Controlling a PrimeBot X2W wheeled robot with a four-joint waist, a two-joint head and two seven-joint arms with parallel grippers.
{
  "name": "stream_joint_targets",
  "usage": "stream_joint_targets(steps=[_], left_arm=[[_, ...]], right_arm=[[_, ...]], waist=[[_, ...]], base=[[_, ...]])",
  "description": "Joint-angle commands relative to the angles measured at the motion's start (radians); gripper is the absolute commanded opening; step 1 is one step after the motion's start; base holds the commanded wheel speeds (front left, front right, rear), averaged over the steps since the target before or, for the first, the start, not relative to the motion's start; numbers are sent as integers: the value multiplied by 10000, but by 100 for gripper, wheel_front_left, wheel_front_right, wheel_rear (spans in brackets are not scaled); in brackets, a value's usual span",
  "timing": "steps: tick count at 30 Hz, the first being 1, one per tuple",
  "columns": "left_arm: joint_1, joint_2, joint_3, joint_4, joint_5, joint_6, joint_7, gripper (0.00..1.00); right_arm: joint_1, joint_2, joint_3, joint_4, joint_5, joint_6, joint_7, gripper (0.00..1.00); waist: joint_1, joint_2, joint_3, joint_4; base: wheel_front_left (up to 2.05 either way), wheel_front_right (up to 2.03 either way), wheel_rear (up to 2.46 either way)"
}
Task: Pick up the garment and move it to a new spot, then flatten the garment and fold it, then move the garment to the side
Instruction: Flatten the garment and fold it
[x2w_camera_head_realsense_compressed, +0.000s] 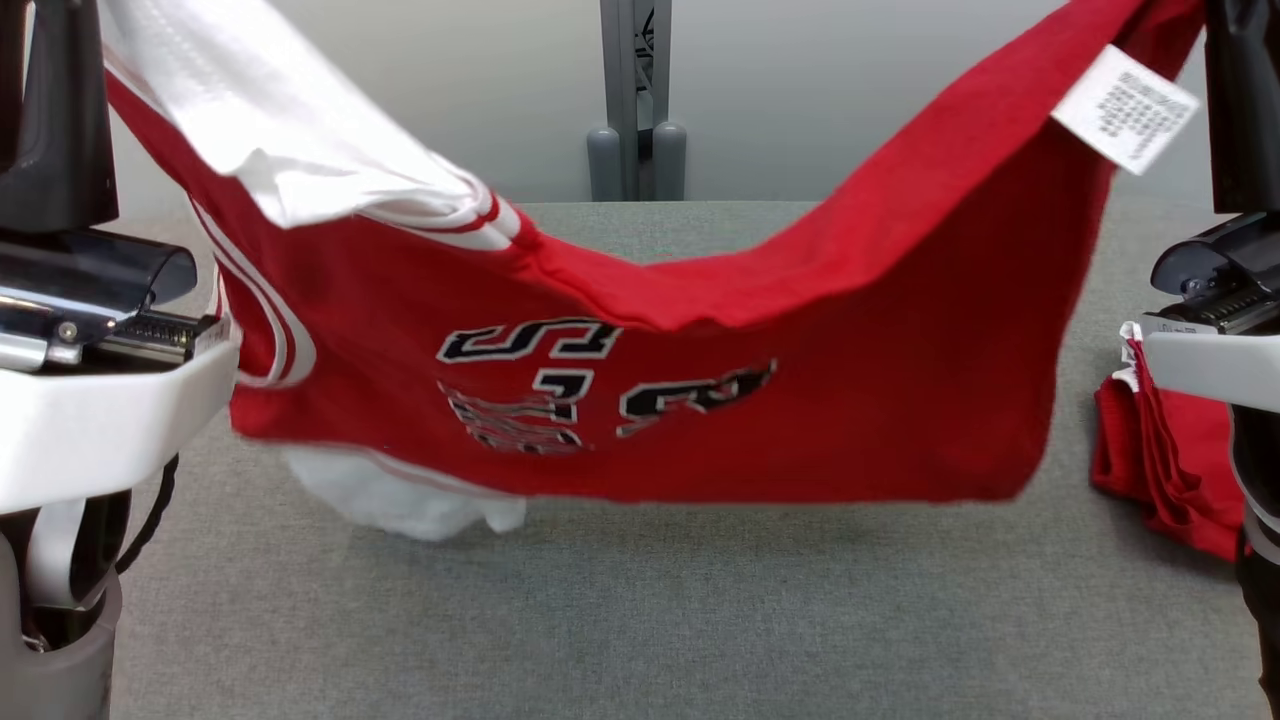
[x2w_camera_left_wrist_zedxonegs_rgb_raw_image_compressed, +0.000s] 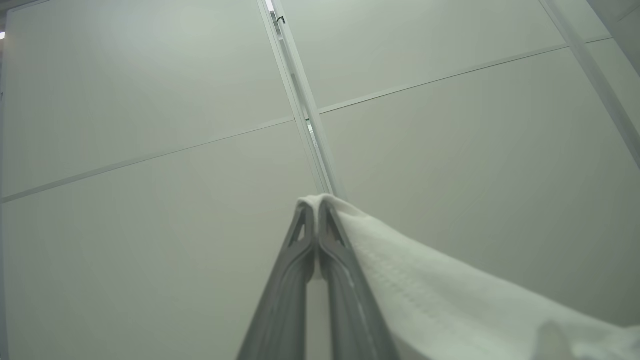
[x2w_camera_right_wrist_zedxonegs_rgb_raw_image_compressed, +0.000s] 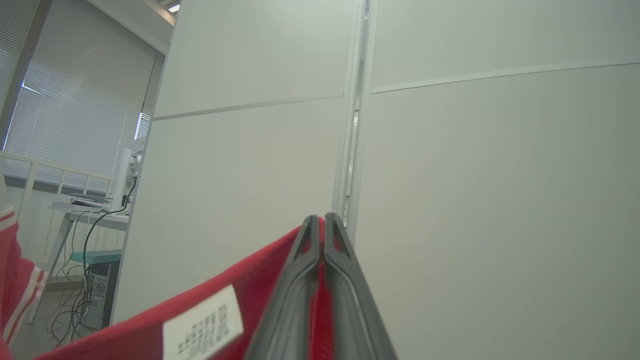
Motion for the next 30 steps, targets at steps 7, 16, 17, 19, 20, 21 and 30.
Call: stream_joint_targets(steps=[7, 16, 17, 19, 20, 21, 30], left_arm=[[-525, 109, -368, 309, -117, -277, 289, 0], [-2948, -204, -885, 3575, -886, -1147, 130, 0], [-3413, -245, -945, 4124, -907, -1251, 45, 0], [-4344, -400, -1086, 5342, -967, -1437, -182, 0], [-4817, -417, -1174, 5951, -904, -1522, -278, 0], [-5300, -505, -1191, 6615, -929, -1574, -397, 0], [-9126, -841, -1346, 12004, -1007, -1867, -1501, 0]], right_arm=[[-381, 90, -15, 476, 323, 6, 105, 0], [-2455, -272, 412, 3380, 898, 6, -89, 0], [-2896, -315, 521, 3833, 1028, 6, -182, 0], [-3742, -447, 696, 4965, 1111, 4, -336, 0], [-4194, -430, 859, 5396, 1242, 8, -478, 0], [-4652, -426, 1020, 5900, 1313, 8, -583, 0], [-8484, -8, 1771, 10444, 2128, 8, -1936, 0]], waist=[[0, -1, 128, -144], [0, -1, 1017, -219], [0, -1, 1157, -246], [0, -1, 1427, -283], [0, -1, 1564, -293], [0, -1, 1692, -313], [0, -1, 2736, -591]], base=[[0, 0, 0], [0, 0, 0], [0, 0, 0], [0, 0, 0], [0, 0, 0], [0, 0, 0], [0, 0, 0]])
